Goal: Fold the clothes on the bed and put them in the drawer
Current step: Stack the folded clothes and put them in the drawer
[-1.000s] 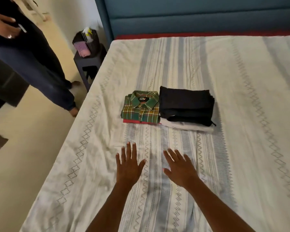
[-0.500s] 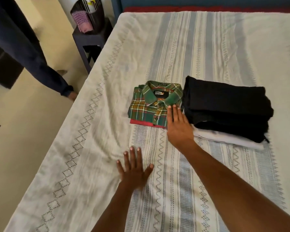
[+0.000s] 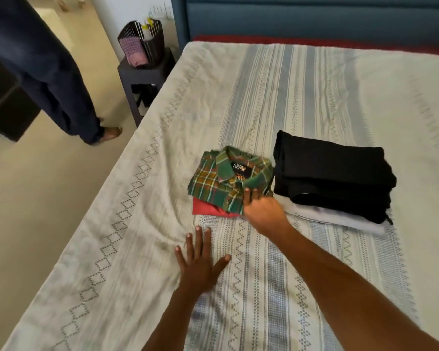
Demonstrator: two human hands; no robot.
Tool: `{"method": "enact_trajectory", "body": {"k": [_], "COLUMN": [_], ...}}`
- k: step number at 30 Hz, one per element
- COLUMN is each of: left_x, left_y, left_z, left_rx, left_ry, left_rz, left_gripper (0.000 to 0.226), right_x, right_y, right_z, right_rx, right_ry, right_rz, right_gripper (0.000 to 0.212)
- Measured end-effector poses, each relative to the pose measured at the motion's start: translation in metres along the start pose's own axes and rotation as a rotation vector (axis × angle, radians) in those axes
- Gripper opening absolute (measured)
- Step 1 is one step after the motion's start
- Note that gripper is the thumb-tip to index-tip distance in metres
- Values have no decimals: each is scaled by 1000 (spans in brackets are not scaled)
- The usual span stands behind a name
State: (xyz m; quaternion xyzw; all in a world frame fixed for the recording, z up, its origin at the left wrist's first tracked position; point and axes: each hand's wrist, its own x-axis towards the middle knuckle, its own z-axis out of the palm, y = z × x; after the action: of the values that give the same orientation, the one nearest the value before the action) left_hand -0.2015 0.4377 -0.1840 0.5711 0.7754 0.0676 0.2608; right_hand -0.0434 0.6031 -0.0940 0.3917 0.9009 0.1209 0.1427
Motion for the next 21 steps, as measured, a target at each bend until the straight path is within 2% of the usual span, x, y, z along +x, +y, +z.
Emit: {"method": "enact_trajectory", "body": {"k": [2, 3, 4, 6, 8, 10, 12, 16, 18, 21], "left_x": [-27, -43, -63, -99, -128, -155, -187, -279, -324, -400], "left_y": [-3, -7, -12, -16, -11, -7, -1, 7, 3, 4], "left_z": [-18, -23, -27, -32, -37, -43, -43, -27, -23, -16], "left_rx": [-247, -291, -239, 36, 264, 379, 387, 341, 351, 337], "left_ry": [123, 185, 243, 272, 250, 222, 154, 124, 60, -86], "left_rz": [8, -7, 6, 44, 104, 202, 243, 303, 309, 297], "left_gripper": [107, 111, 112, 110, 107, 109, 106, 70, 66, 68], "right_x": [-33, -47, -63, -91, -119, -155, -199, -302, -356, -458], "right_y": [-19, -26, -32, -43, -56, -70, -82, -115, -136, -170], "right_z": [-6, -6, -11, -14, -17, -31, -44, -60, -61, -68], "right_rx": [42, 52, 77, 118, 138, 208, 301, 394, 472, 618], "right_ry": [-37, -41, -61, -109, -104, -140, -104, -113, -220, -164], "right_rz": [-52, -73, -87, -117, -144, -179, -175, -129, -99, 44], "right_gripper": [52, 53, 55, 52, 38, 35, 42, 47, 52, 57]}}
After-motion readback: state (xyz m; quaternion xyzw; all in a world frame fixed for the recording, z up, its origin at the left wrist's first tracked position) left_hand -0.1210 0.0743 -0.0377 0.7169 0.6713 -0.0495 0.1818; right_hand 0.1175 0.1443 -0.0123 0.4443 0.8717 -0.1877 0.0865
